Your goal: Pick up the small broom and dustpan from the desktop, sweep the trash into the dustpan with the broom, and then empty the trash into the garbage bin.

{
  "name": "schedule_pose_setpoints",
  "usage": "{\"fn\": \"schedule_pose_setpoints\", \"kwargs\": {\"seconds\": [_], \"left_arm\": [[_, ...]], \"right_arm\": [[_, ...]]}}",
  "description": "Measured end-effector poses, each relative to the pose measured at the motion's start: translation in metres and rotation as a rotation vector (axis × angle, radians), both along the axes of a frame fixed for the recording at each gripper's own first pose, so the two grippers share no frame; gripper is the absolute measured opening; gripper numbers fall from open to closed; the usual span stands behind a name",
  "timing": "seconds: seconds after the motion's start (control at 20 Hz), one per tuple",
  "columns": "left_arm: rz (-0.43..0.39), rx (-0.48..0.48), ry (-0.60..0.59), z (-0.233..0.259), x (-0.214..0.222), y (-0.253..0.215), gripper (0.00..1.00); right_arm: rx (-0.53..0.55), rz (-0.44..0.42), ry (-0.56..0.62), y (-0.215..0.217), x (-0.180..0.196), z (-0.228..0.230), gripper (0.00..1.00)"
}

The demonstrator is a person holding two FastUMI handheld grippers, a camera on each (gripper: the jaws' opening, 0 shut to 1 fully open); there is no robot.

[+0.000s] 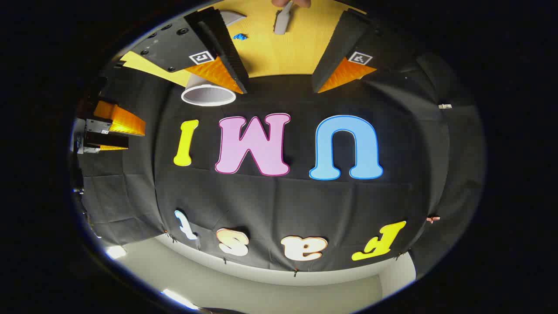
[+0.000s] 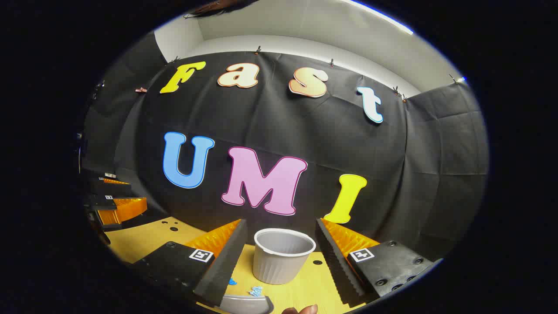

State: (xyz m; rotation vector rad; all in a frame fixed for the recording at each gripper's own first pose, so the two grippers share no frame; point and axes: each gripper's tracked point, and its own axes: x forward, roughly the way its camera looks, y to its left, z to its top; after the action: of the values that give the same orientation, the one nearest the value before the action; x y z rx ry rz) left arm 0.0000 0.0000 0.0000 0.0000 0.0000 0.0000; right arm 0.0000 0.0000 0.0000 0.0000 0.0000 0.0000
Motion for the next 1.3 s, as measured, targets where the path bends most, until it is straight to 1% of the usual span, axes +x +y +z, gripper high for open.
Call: {"fn": "schedule_pose_setpoints", "kwargs": {"seconds": [0.4,0.6,0.65,0.7,0.8,0.9,1.0,1.1,1.2,1.3], "left_arm": [[-0.012,-0.001,0.004,-0.003,0.006,-0.007,0.95],[-0.022,0.012,0.006,-0.004,0.006,-0.01,0.95],[-0.027,0.013,0.006,-0.003,0.006,-0.011,0.95],[-0.03,0.016,0.009,-0.005,0.006,-0.012,0.95],[-0.035,0.029,0.011,-0.006,0.006,-0.011,0.95],[-0.041,0.046,0.015,-0.009,0.006,-0.011,0.95],[-0.046,0.054,0.023,-0.014,0.006,-0.011,0.95],[-0.049,0.052,0.033,-0.02,0.005,-0.01,0.95],[-0.048,0.053,0.048,-0.028,0.004,-0.009,0.95],[-0.047,0.061,0.064,-0.036,0.004,-0.006,0.95]], "right_arm": [[0.002,0.012,0.004,0.001,0.002,-0.001,0.97],[0.003,0.038,0.026,0.004,0.002,-0.004,0.97],[0.006,0.05,0.04,0.006,0.001,-0.006,0.93],[0.009,0.07,0.064,0.009,0.0,-0.011,0.97],[0.006,0.144,0.168,0.019,-0.007,-0.034,0.97],[-0.005,0.199,0.297,0.026,-0.021,-0.074,0.97],[-0.028,0.236,0.411,0.03,-0.039,-0.113,0.96],[-0.045,0.277,0.553,0.039,-0.064,-0.155,0.96],[-0.045,0.317,0.694,0.045,-0.083,-0.196,0.96],[-0.036,0.338,0.825,0.053,-0.099,-0.233,0.95]]}}
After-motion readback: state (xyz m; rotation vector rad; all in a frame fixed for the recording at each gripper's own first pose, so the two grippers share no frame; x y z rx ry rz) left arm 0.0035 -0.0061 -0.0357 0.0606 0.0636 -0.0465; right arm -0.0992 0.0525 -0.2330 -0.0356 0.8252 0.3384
